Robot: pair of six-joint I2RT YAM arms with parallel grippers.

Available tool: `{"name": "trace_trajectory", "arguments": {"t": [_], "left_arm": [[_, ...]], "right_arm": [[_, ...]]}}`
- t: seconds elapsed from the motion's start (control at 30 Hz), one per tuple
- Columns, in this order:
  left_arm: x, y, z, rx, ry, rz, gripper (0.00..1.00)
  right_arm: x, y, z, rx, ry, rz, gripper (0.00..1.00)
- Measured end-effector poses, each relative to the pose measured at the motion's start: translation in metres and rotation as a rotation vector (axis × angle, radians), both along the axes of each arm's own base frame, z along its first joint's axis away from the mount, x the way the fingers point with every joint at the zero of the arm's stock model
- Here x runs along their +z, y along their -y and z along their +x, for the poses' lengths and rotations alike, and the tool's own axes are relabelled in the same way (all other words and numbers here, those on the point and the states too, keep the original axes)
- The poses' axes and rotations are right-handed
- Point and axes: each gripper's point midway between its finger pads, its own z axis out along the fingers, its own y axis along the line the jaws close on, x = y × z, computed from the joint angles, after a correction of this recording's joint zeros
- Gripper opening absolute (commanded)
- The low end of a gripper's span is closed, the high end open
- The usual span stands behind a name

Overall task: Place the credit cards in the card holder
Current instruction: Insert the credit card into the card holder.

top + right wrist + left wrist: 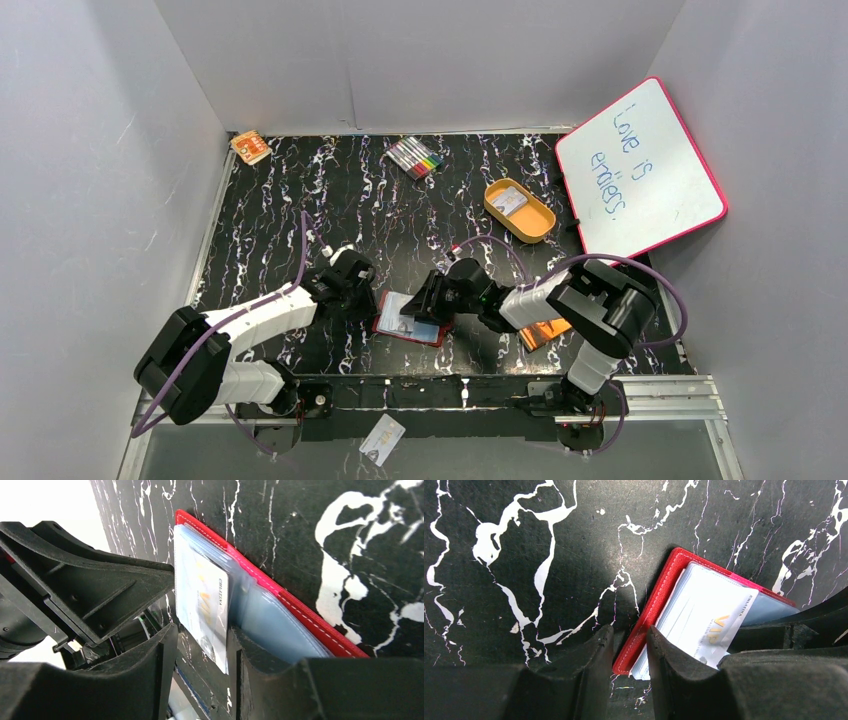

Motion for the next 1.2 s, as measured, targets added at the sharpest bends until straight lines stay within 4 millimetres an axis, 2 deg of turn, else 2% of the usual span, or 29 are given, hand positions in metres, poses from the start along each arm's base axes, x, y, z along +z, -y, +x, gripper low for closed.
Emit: {"name": "trace_trajectory", "arguments": {"t": [0.17,0.93,1.2], "left_arm": [[0.0,0.0,0.0,0.0,0.0,0.0,0.27],[-0.003,0.002,-0.005,-0.012,-0.018,-0.019,0.0],[-0.003,0.002,-0.005,0.001,-0.017,-0.026,0.0]], "right_arm": [[0.002,-0.003,0.0,0.036,0.008,-0.037,0.51],[0.002,-0.017,-0.004,0.172,-0.023,-0.13,0.49],[0.003,-0.018,-0.004,0.208,-0.011,-0.185,0.58]]}}
